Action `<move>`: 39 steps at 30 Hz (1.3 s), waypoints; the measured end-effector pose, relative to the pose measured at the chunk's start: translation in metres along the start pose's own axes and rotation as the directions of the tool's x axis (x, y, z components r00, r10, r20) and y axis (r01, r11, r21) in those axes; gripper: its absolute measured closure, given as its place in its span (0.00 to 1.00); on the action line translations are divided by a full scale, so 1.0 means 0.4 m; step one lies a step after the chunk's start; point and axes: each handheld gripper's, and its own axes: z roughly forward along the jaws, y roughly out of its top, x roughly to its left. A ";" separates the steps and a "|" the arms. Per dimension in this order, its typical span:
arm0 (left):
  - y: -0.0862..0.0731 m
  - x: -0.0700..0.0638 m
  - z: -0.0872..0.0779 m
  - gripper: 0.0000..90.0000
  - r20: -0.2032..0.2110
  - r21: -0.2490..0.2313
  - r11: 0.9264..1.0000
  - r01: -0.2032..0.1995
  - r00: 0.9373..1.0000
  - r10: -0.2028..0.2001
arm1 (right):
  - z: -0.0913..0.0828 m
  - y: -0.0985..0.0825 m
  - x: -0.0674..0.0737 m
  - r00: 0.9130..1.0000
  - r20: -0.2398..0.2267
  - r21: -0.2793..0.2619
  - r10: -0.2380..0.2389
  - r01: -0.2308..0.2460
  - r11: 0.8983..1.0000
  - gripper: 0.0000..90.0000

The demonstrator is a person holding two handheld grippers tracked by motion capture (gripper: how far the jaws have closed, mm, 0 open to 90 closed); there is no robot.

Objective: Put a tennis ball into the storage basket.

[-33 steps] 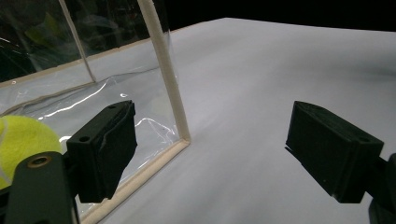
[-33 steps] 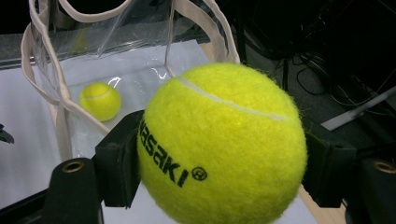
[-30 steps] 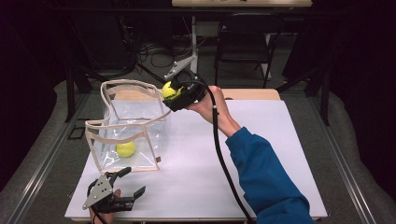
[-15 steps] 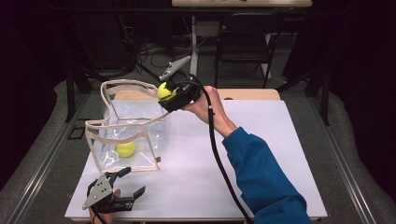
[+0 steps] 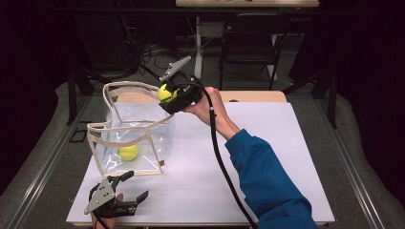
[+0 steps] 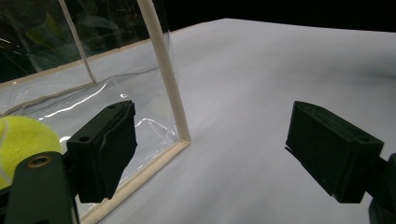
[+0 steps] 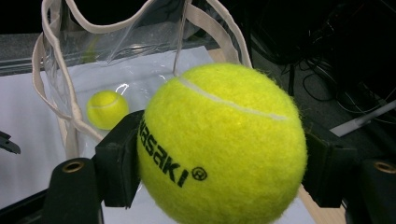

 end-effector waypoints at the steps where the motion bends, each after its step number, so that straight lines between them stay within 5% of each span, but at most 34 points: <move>1: 0.000 0.000 0.000 0.17 0.000 -0.002 1.000 0.000 1.000 0.000 | 0.001 0.001 0.000 1.000 -0.001 0.000 0.000 0.000 1.000 0.29; 39: -0.002 0.001 0.002 0.17 0.006 -0.005 1.000 0.016 1.000 -0.016 | 0.073 0.073 0.032 0.999 -0.043 0.061 -0.023 0.026 0.998 0.29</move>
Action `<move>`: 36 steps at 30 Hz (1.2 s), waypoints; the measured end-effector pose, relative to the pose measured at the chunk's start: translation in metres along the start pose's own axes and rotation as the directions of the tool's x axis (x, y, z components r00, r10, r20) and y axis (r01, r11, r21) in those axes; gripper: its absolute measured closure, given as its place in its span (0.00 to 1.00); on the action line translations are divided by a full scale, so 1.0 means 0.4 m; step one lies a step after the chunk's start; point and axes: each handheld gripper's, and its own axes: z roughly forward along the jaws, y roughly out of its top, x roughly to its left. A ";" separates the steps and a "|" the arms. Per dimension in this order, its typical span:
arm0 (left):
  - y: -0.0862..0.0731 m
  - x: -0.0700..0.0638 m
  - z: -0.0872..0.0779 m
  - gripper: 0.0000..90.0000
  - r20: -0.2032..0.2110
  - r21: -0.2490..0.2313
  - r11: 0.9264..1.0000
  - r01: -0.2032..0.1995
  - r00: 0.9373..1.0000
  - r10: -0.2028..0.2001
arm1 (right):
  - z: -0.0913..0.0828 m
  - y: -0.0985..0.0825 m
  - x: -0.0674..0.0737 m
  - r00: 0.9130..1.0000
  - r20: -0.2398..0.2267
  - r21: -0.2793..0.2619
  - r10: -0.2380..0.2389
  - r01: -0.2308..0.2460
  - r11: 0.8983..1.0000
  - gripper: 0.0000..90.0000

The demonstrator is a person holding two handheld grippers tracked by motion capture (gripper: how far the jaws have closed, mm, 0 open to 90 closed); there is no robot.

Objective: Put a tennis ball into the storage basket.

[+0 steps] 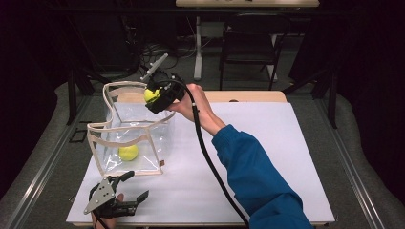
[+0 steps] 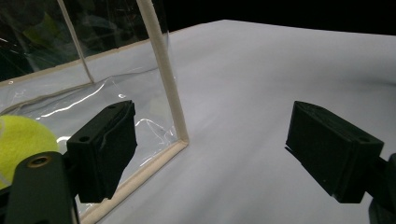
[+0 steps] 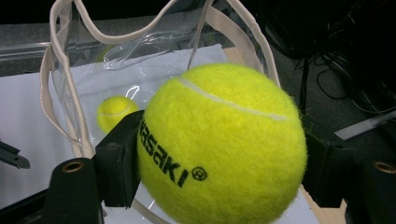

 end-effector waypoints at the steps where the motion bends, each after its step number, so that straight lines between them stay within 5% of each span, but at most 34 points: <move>1: 0.000 0.002 0.000 0.18 0.004 0.001 1.000 -0.001 1.000 0.001 | 0.004 0.001 0.000 1.000 -0.005 0.003 -0.002 0.002 1.000 0.29; 16: 0.000 0.004 0.003 0.18 0.011 -0.001 1.000 0.003 1.000 -0.003 | 0.059 0.013 0.008 0.998 -0.051 0.054 -0.029 0.032 0.998 0.29; 36: 0.001 0.003 0.002 0.17 0.010 -0.001 1.000 -0.005 1.000 0.005 | 0.092 0.003 -0.002 0.996 -0.085 0.126 0.012 -0.002 0.992 0.29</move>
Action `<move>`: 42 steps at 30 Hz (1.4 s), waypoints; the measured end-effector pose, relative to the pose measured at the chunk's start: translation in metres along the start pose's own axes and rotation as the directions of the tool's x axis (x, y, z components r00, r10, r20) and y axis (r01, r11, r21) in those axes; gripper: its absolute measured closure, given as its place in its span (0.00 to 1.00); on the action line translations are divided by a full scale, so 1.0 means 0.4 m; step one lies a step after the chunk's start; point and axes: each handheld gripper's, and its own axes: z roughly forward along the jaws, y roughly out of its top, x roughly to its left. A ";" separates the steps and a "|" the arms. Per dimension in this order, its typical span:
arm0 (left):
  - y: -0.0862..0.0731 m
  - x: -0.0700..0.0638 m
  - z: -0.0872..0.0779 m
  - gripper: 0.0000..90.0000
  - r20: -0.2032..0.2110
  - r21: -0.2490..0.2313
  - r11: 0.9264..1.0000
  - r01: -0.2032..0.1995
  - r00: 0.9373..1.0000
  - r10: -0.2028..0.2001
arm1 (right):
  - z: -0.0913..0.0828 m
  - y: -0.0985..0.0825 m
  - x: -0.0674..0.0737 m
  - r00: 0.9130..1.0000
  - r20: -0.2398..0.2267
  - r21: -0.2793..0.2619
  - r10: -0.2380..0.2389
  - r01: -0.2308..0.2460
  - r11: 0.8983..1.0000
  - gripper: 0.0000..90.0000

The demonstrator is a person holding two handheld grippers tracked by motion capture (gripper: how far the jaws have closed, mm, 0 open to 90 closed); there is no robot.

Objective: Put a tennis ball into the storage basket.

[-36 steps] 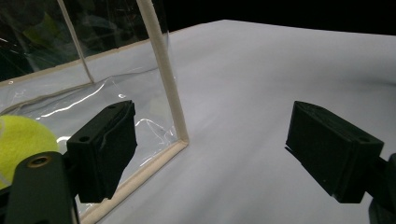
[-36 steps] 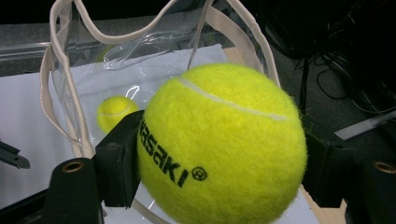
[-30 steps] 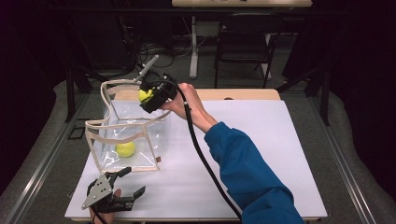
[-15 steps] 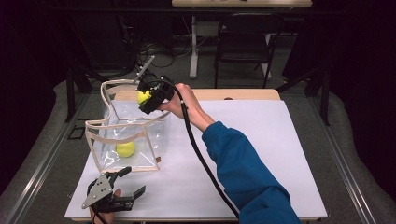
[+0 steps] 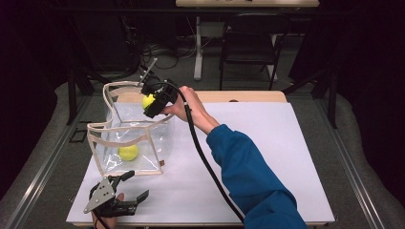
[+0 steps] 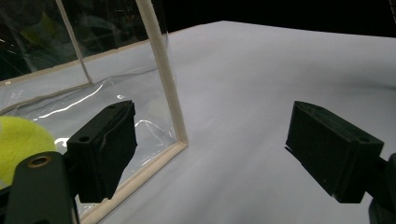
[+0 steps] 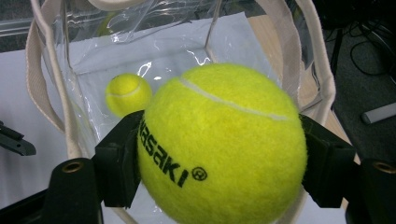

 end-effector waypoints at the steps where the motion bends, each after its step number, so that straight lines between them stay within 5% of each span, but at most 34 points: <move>1: 0.000 0.000 0.000 0.17 0.001 0.000 1.000 0.000 1.000 0.000 | 0.002 0.000 0.001 1.000 -0.004 0.000 -0.001 0.001 1.000 0.29; 23: 0.000 0.000 -0.002 0.18 0.003 -0.002 1.000 0.000 1.000 0.000 | 0.042 -0.001 0.007 0.998 -0.057 0.075 0.004 0.000 0.997 0.24; 34: 0.000 0.000 0.000 0.17 0.004 0.001 1.000 -0.002 1.000 0.002 | -0.012 -0.025 -0.009 0.998 -0.046 -0.006 0.034 -0.035 0.999 0.04; 42: 0.002 -0.001 0.003 0.17 0.004 0.005 1.000 0.002 1.000 -0.002 | -0.071 -0.059 -0.040 0.997 -0.031 -0.058 0.073 -0.075 0.996 0.00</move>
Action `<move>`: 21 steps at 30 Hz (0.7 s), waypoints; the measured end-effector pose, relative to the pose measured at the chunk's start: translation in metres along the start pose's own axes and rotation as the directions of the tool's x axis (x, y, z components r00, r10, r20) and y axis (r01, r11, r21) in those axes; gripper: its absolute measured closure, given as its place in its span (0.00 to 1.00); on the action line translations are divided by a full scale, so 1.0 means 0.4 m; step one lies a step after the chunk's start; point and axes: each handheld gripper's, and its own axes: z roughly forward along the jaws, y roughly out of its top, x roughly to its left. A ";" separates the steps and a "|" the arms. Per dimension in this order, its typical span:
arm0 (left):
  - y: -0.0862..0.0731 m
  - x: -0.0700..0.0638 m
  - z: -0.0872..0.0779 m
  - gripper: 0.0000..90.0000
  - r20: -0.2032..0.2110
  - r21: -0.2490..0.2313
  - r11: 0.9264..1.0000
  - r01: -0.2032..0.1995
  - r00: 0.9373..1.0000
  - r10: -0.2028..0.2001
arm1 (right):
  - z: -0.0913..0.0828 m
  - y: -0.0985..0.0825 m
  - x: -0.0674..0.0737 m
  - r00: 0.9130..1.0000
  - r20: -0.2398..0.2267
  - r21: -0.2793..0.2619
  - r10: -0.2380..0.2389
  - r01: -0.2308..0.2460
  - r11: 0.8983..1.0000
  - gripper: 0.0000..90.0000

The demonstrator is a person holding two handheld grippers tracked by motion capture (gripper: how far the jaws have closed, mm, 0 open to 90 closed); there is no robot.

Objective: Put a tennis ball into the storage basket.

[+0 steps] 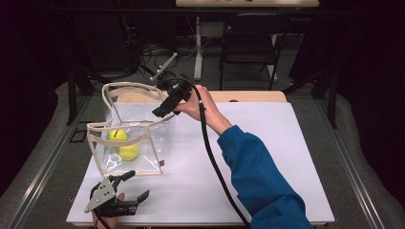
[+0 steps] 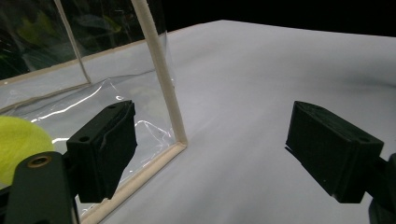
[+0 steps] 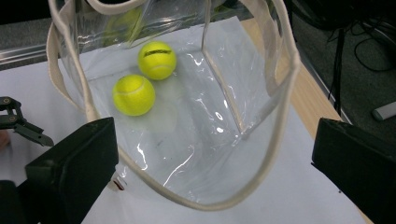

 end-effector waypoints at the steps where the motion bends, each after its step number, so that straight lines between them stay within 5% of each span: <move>1: 0.000 0.000 0.000 0.17 0.000 0.000 1.000 0.000 1.000 0.000 | -0.008 -0.005 -0.003 1.000 0.002 -0.007 0.003 -0.003 1.000 0.00; 21: 0.000 -0.001 -0.001 0.17 0.002 0.002 1.000 -0.007 1.000 0.007 | -0.083 -0.106 -0.001 1.000 0.013 -0.020 0.000 0.000 1.000 0.00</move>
